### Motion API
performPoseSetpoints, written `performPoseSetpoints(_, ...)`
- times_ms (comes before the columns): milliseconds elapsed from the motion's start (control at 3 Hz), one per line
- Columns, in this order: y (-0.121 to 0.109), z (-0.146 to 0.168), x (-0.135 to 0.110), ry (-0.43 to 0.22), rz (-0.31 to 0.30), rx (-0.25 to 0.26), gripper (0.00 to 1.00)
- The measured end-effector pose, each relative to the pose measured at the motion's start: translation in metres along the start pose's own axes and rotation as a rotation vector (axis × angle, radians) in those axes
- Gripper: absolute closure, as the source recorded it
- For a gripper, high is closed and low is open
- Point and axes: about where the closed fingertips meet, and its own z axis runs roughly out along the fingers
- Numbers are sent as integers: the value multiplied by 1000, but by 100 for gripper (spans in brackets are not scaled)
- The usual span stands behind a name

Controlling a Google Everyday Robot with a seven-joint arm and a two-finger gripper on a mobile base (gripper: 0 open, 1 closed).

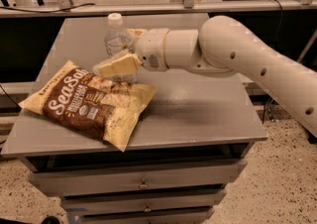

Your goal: Move blue plastic bottle near brown chip bag

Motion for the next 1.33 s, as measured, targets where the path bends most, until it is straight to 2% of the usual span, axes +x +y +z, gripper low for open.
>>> performPoseSetpoints(333,2,-8,1,9,-15,-11,0)
performPoseSetpoints(667,-9,-34,8,7,-17,28,0)
performPoseSetpoints(1000,-35,-91,18,-14,-19,126,0)
performPoseSetpoints(1333,-61,-161,21,-29,-26,245,0)
